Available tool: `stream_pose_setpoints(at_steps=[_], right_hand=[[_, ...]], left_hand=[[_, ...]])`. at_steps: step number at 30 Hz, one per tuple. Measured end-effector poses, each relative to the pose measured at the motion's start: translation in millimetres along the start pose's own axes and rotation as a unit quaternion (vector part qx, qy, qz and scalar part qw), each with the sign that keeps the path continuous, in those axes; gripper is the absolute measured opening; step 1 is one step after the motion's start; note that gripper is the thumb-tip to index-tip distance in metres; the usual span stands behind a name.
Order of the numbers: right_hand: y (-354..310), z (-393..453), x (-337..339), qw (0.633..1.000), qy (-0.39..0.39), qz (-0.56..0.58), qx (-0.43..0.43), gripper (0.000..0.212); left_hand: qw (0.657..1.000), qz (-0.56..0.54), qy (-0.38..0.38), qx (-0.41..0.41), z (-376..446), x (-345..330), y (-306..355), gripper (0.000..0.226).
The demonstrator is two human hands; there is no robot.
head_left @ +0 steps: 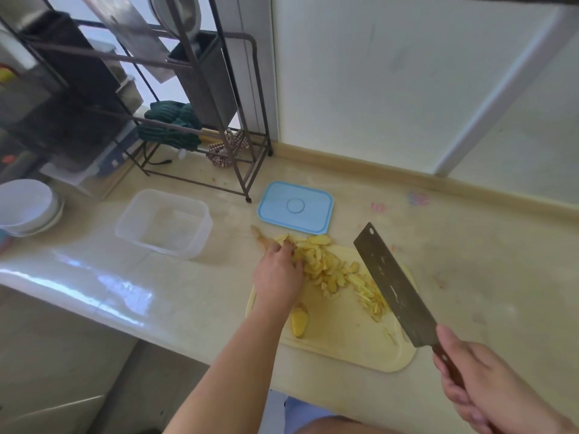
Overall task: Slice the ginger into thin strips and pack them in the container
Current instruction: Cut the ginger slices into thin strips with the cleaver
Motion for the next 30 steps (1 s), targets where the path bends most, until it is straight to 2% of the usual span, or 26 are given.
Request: stream_pose_setpoints(at_steps=[3, 6, 10, 14, 18, 22, 27, 30], right_hand=[[2, 0, -1, 1.0, -0.003, 0.004, -0.001, 0.073], [3, 2, -2, 1.0, -0.015, 0.013, -0.009, 0.065], [0, 4, -5, 1.0, -0.012, 0.007, -0.004, 0.079], [-2, 3, -4, 1.0, -0.007, -0.002, 0.001, 0.089], [-2, 2, -2, 1.0, -0.005, 0.005, 0.009, 0.079], [0, 2, -3, 1.0, -0.008, -0.001, 0.006, 0.073], [-1, 4, -9, 1.0, -0.013, -0.011, 0.005, 0.073], [-3, 5, -11, 1.0, -0.015, -0.022, 0.007, 0.071]], left_hand=[[0.999, 0.04, 0.006, -0.012, -4, -4, 2, 0.028], [0.999, 0.033, -0.001, 0.006, -4, -3, 6, 0.024], [0.999, -0.013, -0.021, 0.038, 3, -1, 9, 0.031], [0.998, -0.048, -0.02, 0.043, 1, 4, 9, 0.012], [0.986, -0.14, -0.022, 0.085, -14, 14, -9, 0.015], [0.952, -0.263, -0.031, 0.156, -56, 25, -25, 0.005], [0.943, -0.275, -0.057, 0.178, -105, 9, -31, 0.018], [0.945, -0.266, -0.064, 0.176, -114, 2, -27, 0.011]])
Point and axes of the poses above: each hand's wrist, its own z-axis towards the middle knuckle, its own x-axis out of the back of the hand, y = z × x, the point moved 4 cm from there along z, towards the middle knuckle, and after that the axes turned 5 degrees about -x, right-handed, at the moved point
